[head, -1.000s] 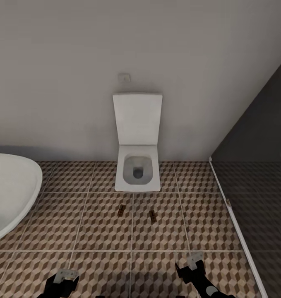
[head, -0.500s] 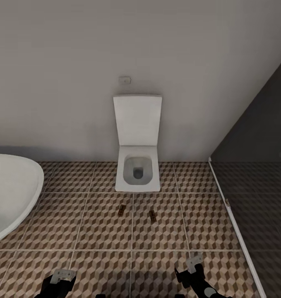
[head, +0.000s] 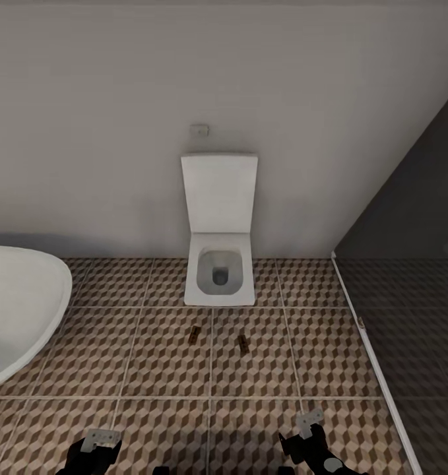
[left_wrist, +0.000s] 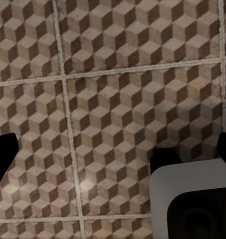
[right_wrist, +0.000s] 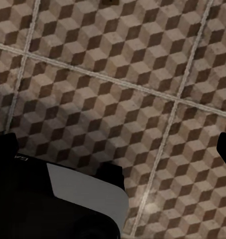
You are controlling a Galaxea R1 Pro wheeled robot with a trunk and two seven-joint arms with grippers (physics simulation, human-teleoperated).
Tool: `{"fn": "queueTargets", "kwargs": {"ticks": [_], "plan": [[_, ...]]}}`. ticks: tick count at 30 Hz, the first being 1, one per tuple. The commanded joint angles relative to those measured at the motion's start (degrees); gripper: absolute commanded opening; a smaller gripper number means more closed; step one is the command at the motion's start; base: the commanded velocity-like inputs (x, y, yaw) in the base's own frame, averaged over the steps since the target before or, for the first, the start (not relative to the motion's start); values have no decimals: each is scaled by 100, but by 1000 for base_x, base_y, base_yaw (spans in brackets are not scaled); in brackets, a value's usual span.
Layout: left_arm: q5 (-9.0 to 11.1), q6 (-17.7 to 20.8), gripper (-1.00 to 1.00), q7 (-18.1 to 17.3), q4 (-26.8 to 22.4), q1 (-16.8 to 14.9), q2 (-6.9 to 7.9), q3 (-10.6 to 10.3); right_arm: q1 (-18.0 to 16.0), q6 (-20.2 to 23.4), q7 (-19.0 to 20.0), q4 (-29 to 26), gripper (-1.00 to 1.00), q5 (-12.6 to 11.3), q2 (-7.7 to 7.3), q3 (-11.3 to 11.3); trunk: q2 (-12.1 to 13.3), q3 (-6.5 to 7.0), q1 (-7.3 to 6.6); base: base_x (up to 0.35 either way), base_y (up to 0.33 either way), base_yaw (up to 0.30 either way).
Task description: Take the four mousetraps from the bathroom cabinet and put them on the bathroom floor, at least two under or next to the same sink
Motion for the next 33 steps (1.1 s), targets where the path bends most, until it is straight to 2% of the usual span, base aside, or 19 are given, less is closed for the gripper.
{"fn": "queueTargets", "kwargs": {"ticks": [1, 33], "plan": [[61, -28, 100, -48, 23, -7, -4, -32, -5, -16, 2, 5, 100, 5, -1, 4, 36, 14, -21, 0, 0, 0], [61, -19, 100, -48, 25, -7, -78, -33, -3, -11, -6, 5, 100, 5, -11, -4, 1320, 588, -724, 0, 0, 0]]}}
